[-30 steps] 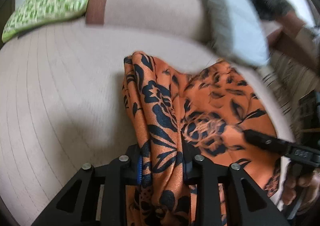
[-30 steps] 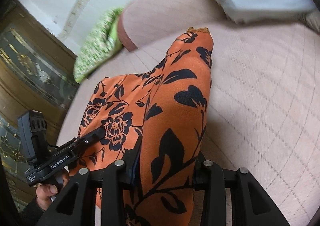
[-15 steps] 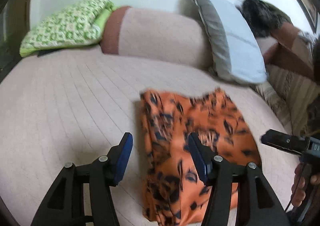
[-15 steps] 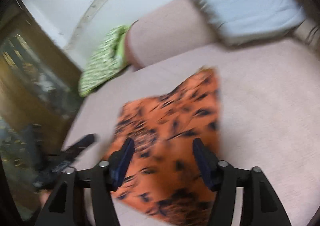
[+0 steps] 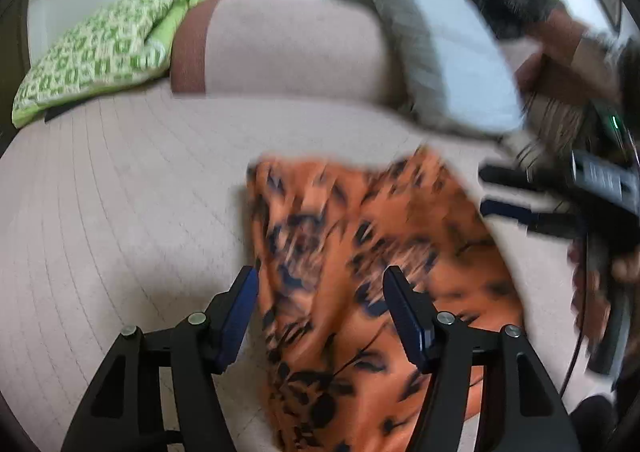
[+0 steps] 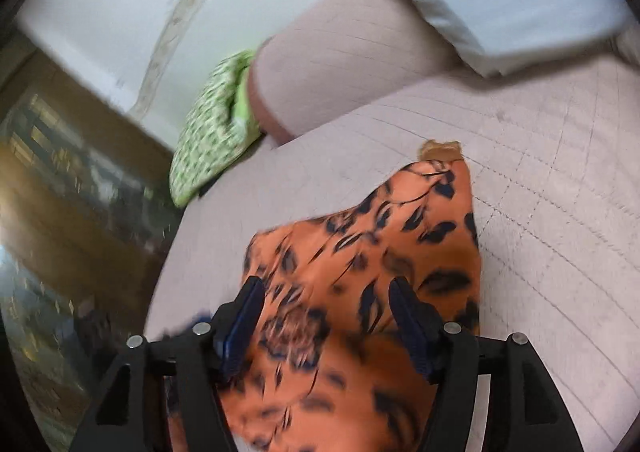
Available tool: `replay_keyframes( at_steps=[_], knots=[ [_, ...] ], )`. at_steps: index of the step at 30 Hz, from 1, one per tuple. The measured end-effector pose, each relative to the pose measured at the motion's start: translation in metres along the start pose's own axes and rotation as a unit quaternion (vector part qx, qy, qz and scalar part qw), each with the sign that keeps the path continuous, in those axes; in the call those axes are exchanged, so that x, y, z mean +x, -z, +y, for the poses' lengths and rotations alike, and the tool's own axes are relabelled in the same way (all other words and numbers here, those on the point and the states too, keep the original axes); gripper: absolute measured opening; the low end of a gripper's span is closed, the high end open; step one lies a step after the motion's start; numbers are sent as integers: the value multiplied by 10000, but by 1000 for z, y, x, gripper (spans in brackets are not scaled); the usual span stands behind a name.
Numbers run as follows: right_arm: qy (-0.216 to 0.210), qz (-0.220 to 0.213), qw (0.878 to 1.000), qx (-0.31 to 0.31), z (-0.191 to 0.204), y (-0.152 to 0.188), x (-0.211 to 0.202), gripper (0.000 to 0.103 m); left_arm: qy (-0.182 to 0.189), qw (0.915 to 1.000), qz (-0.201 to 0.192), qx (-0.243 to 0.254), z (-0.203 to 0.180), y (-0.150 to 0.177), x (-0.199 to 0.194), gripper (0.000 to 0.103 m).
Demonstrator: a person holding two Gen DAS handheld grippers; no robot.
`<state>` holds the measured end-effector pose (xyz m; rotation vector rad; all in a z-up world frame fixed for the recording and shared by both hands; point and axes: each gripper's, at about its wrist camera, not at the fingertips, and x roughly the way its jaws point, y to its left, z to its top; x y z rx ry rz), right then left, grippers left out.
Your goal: Fold small clothes
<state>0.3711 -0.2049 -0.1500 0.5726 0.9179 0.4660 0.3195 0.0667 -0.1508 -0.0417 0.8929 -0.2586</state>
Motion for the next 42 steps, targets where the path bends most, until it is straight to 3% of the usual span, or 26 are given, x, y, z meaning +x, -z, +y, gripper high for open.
replay_keyframes(
  at_steps=[2,4,8,10,14,16,18,22,26,29,31,35,38,42],
  knots=[
    [238,184,9989,356,-26,-1,22,70,-165,9990,405,-30,9,13,25,67],
    [50,52,9991,421,-27,-2,15,69,32,9992,341,-208,19,13,23,68],
    [-63,-128,9999,16,-6,-17,3,70,-28,10000,-29,-79,18,-9,-2,67],
    [-26,-173,9998,86,-11,-29,7,70,192,9997,-106,70,13,-11,-14,67],
    [-32,-32,9976,691,-48,-46,34,71,356,9986,206,324,0,20,-17,68],
    [-136,7,9930,1176,-65,-47,49,71,40,9958,592,696,-8,41,1,68],
    [-312,-151,9915,1253,-60,-44,35,71,15,9970,475,619,-6,49,-3,68],
    [-769,-126,9941,748,-23,-9,-17,71,119,9989,115,430,-1,41,-25,69],
    [-1199,240,9907,598,-3,57,-46,73,-28,9978,471,471,-1,50,-7,74],
    [-669,864,9904,842,-18,105,-32,76,70,9984,532,154,5,52,-6,75],
    [-628,673,9914,927,-16,115,-47,75,-44,9986,514,-69,5,45,-24,75],
    [-394,-157,9983,404,23,135,-95,75,-207,9996,-48,-173,-3,49,-79,79],
    [228,-357,9989,-179,53,169,-112,76,-397,9984,-155,-366,-11,58,-109,84],
    [1034,-361,9887,-1021,76,219,-139,76,-503,9973,-239,-489,-28,82,-139,84]
  ],
)
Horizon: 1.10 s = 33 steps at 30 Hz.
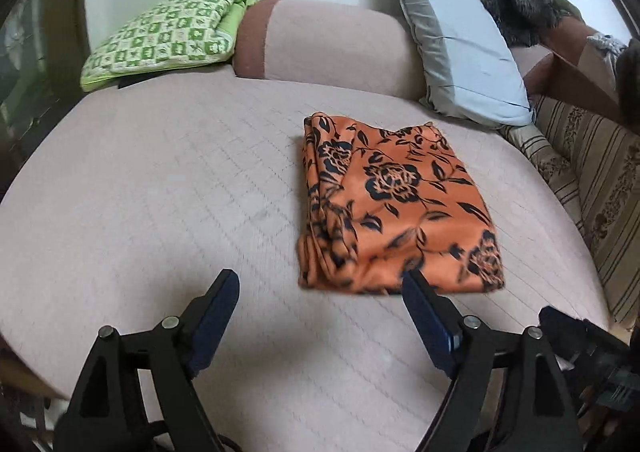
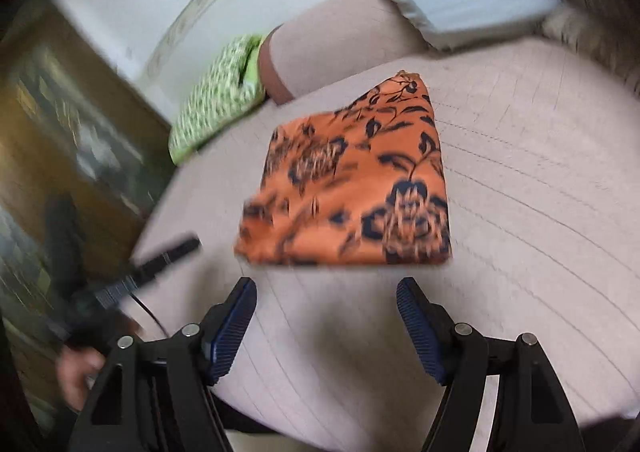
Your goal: Fold small clothes
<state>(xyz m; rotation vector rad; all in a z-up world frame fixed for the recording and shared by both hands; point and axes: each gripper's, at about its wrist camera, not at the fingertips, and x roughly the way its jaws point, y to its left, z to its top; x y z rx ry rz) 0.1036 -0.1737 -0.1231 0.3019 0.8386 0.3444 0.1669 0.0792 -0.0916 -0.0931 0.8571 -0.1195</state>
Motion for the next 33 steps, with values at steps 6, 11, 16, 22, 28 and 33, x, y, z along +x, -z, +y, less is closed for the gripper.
replay_keyframes(
  at_steps=[6,11,16,22,28,33],
  knots=[
    [1044,-401,9909,-747,33,9,-35,78,-165,9994,-150,274,-19,18,-34,84],
    [1603,-562,9834,-637,41,1,-58,79,-276,9991,-226,246,-22,21,-54,84],
    [1683,-775,9807,-618,56,1,-82,79,-248,9989,-388,37,-16,21,-77,84],
    [1561,-1126,9776,-851,83,1,-110,84,-79,9974,-693,-152,-20,22,-108,89],
    [1709,-1016,9762,-869,79,5,-101,84,-269,9968,-733,166,-35,22,-114,96],
    [1917,-645,9765,-741,62,9,-84,84,-378,9971,-622,200,-36,21,-111,96]
  ],
)
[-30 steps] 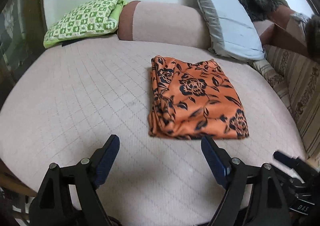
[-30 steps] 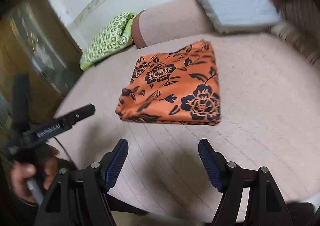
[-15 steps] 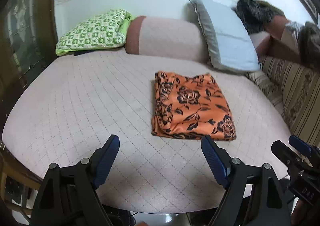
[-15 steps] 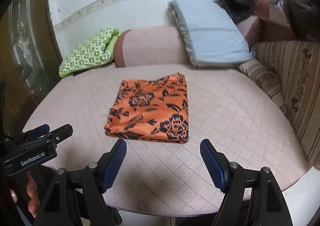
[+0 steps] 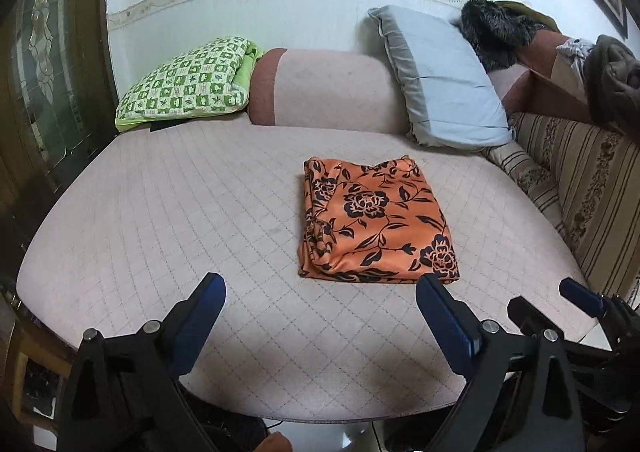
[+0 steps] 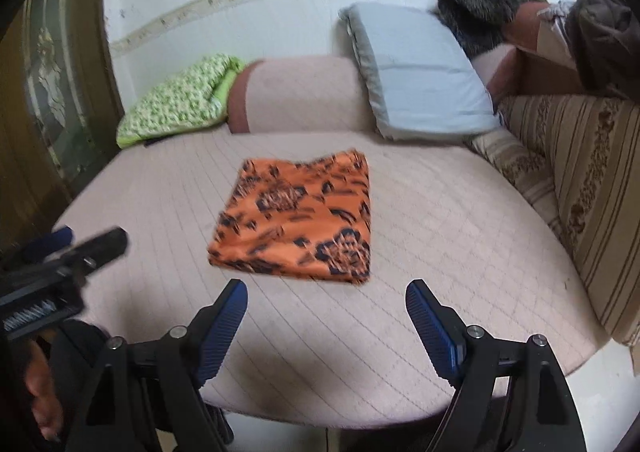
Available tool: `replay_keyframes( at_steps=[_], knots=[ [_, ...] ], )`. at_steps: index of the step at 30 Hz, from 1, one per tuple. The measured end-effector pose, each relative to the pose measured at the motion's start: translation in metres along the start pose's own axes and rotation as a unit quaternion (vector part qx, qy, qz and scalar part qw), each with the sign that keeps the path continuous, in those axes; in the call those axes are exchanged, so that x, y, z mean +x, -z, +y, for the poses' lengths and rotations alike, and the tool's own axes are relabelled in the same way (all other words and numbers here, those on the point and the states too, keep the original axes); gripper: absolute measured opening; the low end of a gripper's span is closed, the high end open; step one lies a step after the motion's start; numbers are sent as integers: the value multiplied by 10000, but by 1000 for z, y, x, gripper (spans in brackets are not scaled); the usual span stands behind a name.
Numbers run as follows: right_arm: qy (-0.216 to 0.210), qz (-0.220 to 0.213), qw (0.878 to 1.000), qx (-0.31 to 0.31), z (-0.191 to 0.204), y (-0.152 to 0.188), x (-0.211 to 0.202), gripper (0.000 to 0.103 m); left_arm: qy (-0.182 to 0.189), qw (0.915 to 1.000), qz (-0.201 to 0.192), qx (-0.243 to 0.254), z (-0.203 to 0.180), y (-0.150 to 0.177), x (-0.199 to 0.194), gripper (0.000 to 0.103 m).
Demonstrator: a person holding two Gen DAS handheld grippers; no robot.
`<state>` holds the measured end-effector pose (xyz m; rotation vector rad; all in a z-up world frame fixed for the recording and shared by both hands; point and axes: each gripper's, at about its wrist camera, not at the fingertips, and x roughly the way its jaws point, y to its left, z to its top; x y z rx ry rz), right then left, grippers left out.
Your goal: Fold small clothes
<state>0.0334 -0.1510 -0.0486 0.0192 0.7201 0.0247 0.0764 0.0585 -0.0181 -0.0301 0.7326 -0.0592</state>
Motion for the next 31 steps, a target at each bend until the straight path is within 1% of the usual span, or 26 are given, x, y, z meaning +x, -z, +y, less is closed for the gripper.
replay_keyframes(
  at_steps=[2,9,11,14,17,20,31],
  knots=[
    [34,67,10000,-3,-1,2,3,84,-71,10000,17,39,-2,0,1,96],
    [159,63,9999,-23,-1,-5,2,84,-186,9998,26,85,-8,-3,3,96],
    [126,47,9999,-8,-2,-8,1,84,-156,9998,-25,81,-7,-4,2,97],
    [116,62,9999,-44,0,-10,3,84,-70,10000,31,3,-6,-6,6,101],
    [108,65,9999,-73,1,-12,4,84,-96,9999,9,-55,-6,-7,9,101],
    [107,76,9999,-61,1,-14,7,84,-104,9999,-59,2,-8,-8,12,102],
    [143,105,9998,-84,1,-24,20,84,-26,10000,31,49,-14,-21,30,103]
  ],
)
